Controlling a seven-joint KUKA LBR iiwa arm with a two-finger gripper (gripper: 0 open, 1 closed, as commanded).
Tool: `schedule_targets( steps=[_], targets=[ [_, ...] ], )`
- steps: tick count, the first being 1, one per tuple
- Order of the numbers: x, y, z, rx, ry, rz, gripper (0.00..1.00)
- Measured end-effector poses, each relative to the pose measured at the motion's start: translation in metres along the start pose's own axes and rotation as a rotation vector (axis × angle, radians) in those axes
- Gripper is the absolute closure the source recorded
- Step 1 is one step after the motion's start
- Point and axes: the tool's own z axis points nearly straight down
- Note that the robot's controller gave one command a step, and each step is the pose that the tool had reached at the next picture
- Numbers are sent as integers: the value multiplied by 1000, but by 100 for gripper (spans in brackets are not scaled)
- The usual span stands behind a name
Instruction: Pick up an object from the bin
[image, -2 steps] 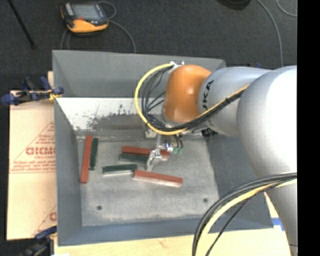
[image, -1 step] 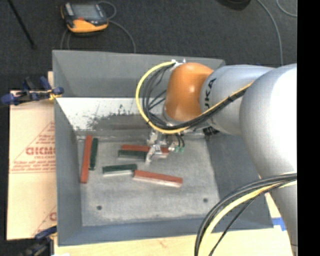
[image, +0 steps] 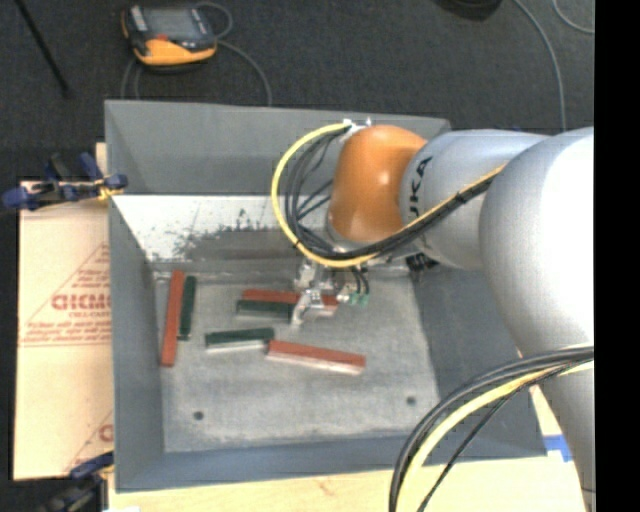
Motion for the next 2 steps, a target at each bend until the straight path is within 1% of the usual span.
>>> schedule_targets(
  steps=[1,2],
  targets=[
    [1,0,-3,1,4,0,100],
    [3,-1,-19,2,12,-1,100]
  ],
)
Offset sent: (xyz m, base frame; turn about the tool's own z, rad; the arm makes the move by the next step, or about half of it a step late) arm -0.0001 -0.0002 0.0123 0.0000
